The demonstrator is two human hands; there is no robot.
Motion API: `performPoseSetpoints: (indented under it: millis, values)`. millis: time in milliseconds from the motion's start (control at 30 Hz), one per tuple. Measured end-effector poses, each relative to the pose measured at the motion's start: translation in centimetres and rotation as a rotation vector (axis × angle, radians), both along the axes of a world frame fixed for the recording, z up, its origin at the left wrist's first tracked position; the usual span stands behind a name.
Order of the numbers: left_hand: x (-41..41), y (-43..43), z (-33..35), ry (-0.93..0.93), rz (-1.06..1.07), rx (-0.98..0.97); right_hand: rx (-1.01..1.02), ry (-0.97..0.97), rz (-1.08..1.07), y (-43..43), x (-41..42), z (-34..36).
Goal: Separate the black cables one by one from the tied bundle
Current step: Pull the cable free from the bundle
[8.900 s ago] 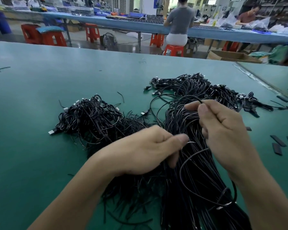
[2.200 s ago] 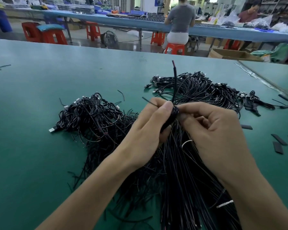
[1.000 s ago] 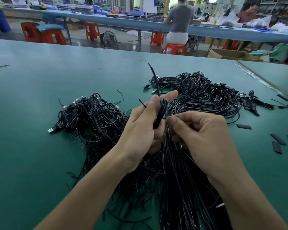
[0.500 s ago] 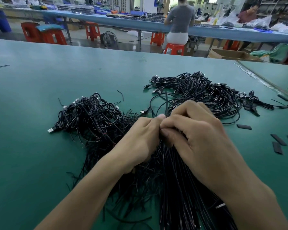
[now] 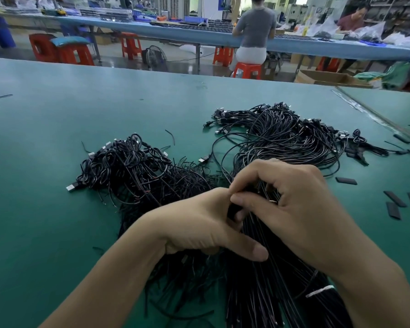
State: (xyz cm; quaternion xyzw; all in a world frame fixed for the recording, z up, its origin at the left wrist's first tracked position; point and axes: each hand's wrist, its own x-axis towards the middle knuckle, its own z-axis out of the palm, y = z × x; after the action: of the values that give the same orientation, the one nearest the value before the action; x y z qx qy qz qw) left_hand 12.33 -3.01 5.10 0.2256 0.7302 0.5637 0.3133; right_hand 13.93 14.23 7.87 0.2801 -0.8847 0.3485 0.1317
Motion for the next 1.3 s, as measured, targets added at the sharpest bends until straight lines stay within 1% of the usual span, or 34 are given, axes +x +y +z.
performPoseSetpoints:
  millis: [133, 233, 367, 467, 533, 600, 667, 767, 833, 933, 967, 1000, 1100, 1200, 1300]
  values:
    - [-0.1, 0.5, -0.3, 0.117, 0.115, -0.097, 0.097, 0.063, -0.023, -0.1, -0.1, -0.1]
    - [0.0, 0.6, -0.2, 0.159, 0.122, -0.1, 0.151, 0.066, -0.023, -0.2, -0.1, -0.2]
    - [-0.2, 0.8, -0.3, 0.241, 0.13, -0.189, 0.186, 0.061, -0.021, -0.5, -0.1, -0.3]
    - [-0.3, 0.8, -0.5, 0.255, 0.157, -0.215, 0.189, 0.02, -0.027, -0.5, 0.0, -0.4]
    - [-0.3, 0.8, -0.4, 0.26, 0.157, -0.21, 0.197, 0.043, -0.042, -0.7, 0.1, -0.5]
    - [-0.4, 0.9, -0.4, 0.25, 0.175, -0.16, 0.182, 0.106, -0.062, -1.2, 0.2, -0.6]
    - [-0.4, 0.8, -0.3, 0.196, 0.219, -0.073, 0.15, 0.173, -0.104, -1.7, 0.2, -0.9]
    - [-0.3, 0.8, 0.0, 0.09, 0.302, 0.04, 0.038, 0.252, -0.219, -2.3, 0.1, -1.3]
    - [-0.4, 1.0, 0.2, -0.006, 0.386, 0.144, -0.111, 0.212, -0.287, -2.6, 0.0, -1.6]
    - [-0.6, 1.4, 0.8, -0.208, 0.483, 0.355, -0.319, 0.069, -0.358, -2.7, -0.3, -2.0]
    - [-0.6, 1.5, 1.0, -0.242, 0.482, 0.422, -0.362, 0.035, -0.37, -2.6, -0.4, -2.0]
    - [-0.6, 1.6, 1.1, -0.231, 0.496, 0.451, -0.4, 0.005, -0.373, -2.5, -0.5, -2.0]
    - [-0.5, 1.7, 0.7, -0.032, 0.605, 0.428, -0.531, -0.123, -0.329, -2.4, -0.6, -2.0]
    - [-0.4, 2.0, 0.4, 0.181, 0.618, 0.409, -0.729, -0.29, -0.258, -2.2, -0.7, -1.7]
    - [-0.8, 1.8, 0.0, 0.493, 0.63, 0.25, -0.89, -0.446, -0.206, -1.8, -0.9, -1.3]
